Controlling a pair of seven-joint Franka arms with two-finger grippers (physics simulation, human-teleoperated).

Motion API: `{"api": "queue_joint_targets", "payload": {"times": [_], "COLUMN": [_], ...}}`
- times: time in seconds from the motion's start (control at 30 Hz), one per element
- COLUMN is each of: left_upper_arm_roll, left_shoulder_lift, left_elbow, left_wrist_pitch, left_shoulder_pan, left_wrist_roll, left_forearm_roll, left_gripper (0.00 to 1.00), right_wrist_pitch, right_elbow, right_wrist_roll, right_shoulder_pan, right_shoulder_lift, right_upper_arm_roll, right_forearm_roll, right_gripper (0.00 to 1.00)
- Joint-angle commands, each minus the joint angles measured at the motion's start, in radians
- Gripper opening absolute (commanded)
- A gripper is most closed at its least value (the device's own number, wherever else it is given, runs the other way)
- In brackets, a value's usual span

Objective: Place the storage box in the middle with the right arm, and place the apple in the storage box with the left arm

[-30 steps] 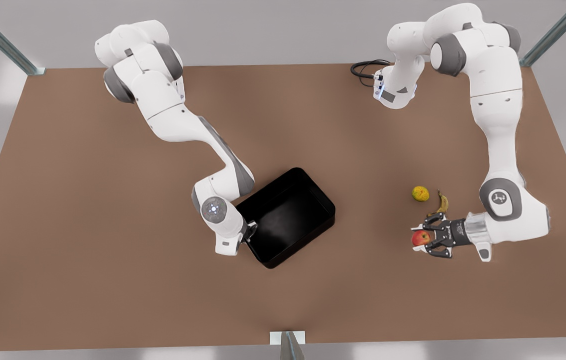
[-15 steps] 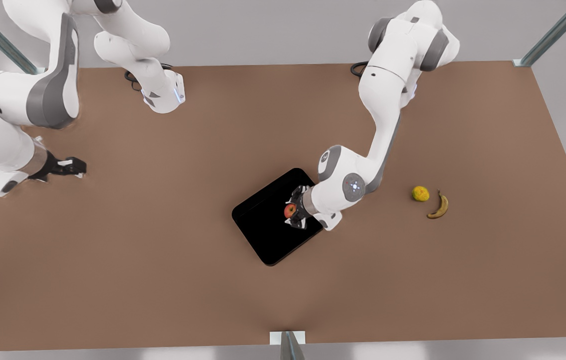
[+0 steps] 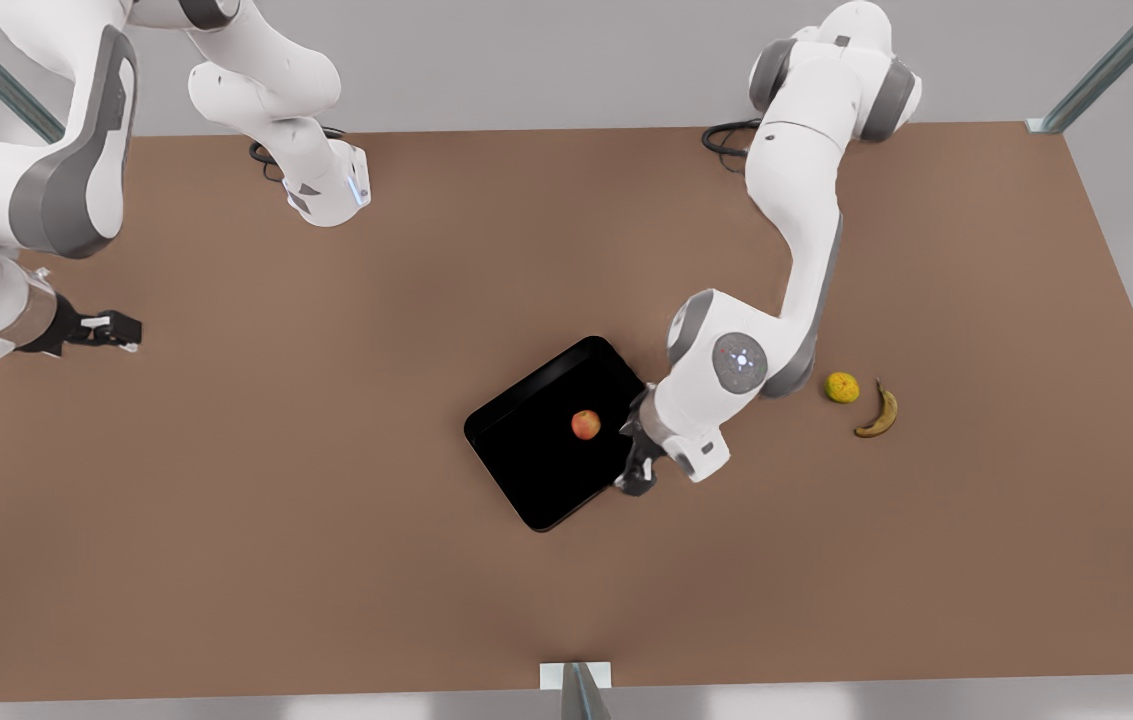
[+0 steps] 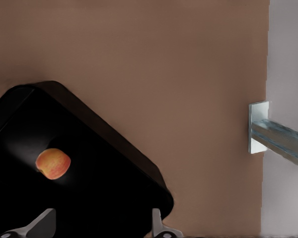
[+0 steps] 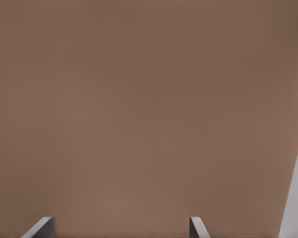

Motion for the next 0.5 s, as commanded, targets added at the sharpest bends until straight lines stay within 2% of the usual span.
{"api": "queue_joint_targets", "payload": {"times": [0.0,0.1,0.2,0.3,0.33,0.37,0.4,0.43,0.47], "left_upper_arm_roll": [0.001,0.087,0.185,0.416,0.421,0.293,0.031,-0.1,-0.16], "left_shoulder_lift": [-0.016,-0.171,-0.224,-0.339,-0.411,-0.458,-0.541,-0.608,-0.649], "left_elbow": [-0.001,-0.044,-0.047,-0.047,-0.105,-0.129,-0.197,-0.269,-0.337], "left_wrist_pitch": [-0.043,-0.312,-0.385,-0.491,-0.491,-0.482,-0.477,-0.454,-0.407], "left_shoulder_pan": [0.004,0.083,0.084,0.084,0.135,0.231,0.41,0.513,0.563], "left_wrist_roll": [0.084,0.638,0.987,1.509,1.603,1.589,1.563,1.528,1.519], "left_forearm_roll": [0.07,0.102,0.153,0.153,0.153,0.193,0.288,0.315,0.317], "left_gripper": [1.0,1.0,1.0,1.0,1.0,1.0,1.0,1.0,1.0], "right_wrist_pitch": [-0.002,-0.009,-0.009,-0.009,-0.009,-0.011,-0.011,-0.011,-0.011], "right_elbow": [0.002,0.009,0.009,0.008,0.008,0.009,0.008,0.009,0.008], "right_wrist_roll": [0.0,0.002,0.0,0.002,0.002,0.002,0.002,0.002,0.0], "right_shoulder_pan": [0.001,0.002,0.002,0.001,0.002,0.002,0.001,0.002,0.001], "right_shoulder_lift": [-0.001,-0.001,0.001,-0.001,-0.001,-0.001,-0.001,0.001,0.001], "right_upper_arm_roll": [0.0,0.0,0.0,0.0,0.0,0.0,0.0,-0.002,-0.002], "right_forearm_roll": [0.0,0.0,0.0,-0.002,-0.002,0.0,0.0,0.0,0.0], "right_gripper": [1.0,1.0,1.0,1.0,1.0,1.0,1.0,1.0,1.0]}}
